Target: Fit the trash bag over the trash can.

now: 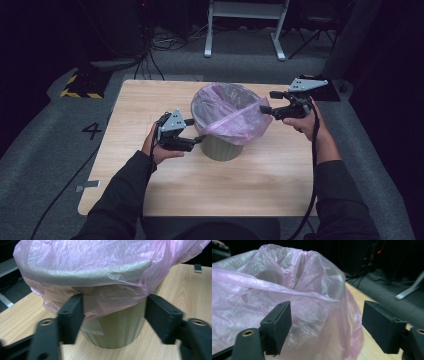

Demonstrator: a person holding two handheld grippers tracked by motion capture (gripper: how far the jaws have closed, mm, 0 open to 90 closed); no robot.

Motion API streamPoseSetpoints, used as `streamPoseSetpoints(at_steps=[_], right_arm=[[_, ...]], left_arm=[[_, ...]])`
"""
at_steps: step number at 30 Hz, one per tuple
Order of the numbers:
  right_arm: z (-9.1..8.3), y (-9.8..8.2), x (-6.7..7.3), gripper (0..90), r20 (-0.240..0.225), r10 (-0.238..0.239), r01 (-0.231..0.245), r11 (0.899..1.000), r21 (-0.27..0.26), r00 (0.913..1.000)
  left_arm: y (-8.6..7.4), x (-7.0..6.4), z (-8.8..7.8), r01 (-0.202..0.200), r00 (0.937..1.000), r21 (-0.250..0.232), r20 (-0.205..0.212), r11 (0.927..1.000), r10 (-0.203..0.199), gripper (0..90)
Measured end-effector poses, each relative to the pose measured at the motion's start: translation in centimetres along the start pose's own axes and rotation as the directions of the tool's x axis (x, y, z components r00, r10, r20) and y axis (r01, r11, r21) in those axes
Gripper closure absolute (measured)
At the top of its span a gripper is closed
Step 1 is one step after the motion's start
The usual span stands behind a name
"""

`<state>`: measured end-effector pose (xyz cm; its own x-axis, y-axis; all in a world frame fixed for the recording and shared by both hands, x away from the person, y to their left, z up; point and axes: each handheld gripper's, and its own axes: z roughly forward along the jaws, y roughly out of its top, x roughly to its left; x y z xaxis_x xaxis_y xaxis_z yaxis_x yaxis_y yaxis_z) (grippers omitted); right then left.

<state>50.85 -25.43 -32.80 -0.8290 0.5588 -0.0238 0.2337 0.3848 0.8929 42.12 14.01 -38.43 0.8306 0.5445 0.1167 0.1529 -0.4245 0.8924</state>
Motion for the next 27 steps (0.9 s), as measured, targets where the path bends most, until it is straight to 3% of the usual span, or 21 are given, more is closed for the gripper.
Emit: streamPoseSetpoints(at_steps=[1,3,7,10,17,22,27], right_arm=[[0.3,-0.1,0.0,24.1,-0.002,0.007,-0.007,1.0,0.004,1.0],[0.7,-0.1,0.0,26.3,-0.002,0.006,-0.006,1.0,0.016,1.0],[1.0,-0.1,0.4,52.6,-0.057,-0.013,0.014,1.0,0.015,0.9983],[0.5,0.1,1.1,65.0,-0.039,-0.062,0.062,0.998,-0.003,0.9973],[-2.1,-0.4,3.3,82.6,0.001,-0.137,0.137,0.989,-0.051,0.9905],[-4.0,-1.1,5.3,87.7,-0.066,-0.201,0.194,0.976,-0.104,0.9774],[-4.5,-3.1,7.0,87.9,-0.146,-0.261,0.248,0.963,-0.1,0.9542]], left_arm=[[0.0,0.1,0.0,0.001,0.9998,0.0,-0.018,1.0,-0.001,42.5],[-0.1,0.3,-0.3,-0.003,0.9999,-0.011,-0.017,0.9999,0.003,52.6],[-0.2,0.5,-0.5,-0.022,0.9993,-0.007,-0.031,0.9997,0.022,71.1],[-0.3,0.3,-0.6,-0.033,0.9984,-0.008,-0.046,0.9994,0.033,79.6],[-0.5,0.0,-1.1,-0.052,0.9978,-0.002,-0.041,0.9987,0.052,86.1],[-1.0,-0.2,-1.2,-0.078,0.9968,0.013,-0.016,0.9969,0.078,89.8],[-1.8,-0.4,-0.8,-0.099,0.9951,0.041,0.007,0.9943,0.099,89.9]])
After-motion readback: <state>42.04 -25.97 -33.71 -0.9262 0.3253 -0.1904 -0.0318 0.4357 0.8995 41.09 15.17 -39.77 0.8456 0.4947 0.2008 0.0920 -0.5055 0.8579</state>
